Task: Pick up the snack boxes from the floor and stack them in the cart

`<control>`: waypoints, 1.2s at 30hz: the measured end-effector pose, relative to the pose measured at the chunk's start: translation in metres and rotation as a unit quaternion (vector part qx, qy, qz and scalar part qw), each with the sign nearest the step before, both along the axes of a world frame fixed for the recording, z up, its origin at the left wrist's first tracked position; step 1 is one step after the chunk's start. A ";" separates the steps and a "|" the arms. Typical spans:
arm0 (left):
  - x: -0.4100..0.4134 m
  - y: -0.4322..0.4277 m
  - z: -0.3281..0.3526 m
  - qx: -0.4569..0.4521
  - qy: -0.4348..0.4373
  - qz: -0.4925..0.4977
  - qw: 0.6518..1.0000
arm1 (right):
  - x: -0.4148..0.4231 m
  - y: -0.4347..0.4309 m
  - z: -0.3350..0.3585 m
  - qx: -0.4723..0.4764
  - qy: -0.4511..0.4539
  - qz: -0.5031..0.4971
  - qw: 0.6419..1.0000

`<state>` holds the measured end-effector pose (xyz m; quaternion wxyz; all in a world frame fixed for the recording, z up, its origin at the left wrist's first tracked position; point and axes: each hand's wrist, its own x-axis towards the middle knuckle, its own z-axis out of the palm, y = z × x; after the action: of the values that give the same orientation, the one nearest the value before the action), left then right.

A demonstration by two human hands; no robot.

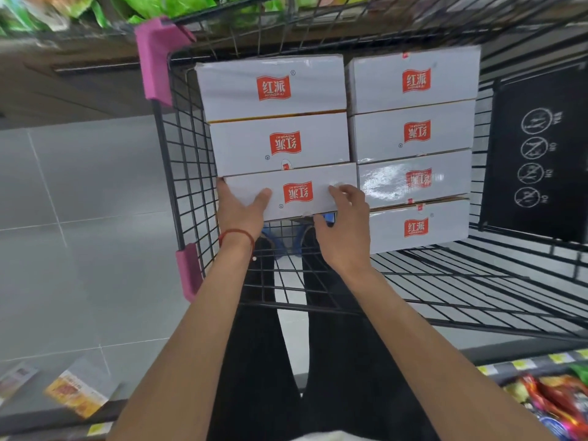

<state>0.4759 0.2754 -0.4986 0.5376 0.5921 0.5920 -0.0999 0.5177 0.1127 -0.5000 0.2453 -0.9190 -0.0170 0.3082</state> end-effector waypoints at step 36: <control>-0.186 -0.124 0.194 0.107 -0.117 0.246 0.956 | -0.082 0.001 0.202 0.255 0.179 0.262 0.913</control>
<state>0.2895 0.1511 -0.3046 0.5447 0.4896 0.6594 0.1697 0.4356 0.1141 -0.2980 0.3809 -0.7170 -0.2914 0.5058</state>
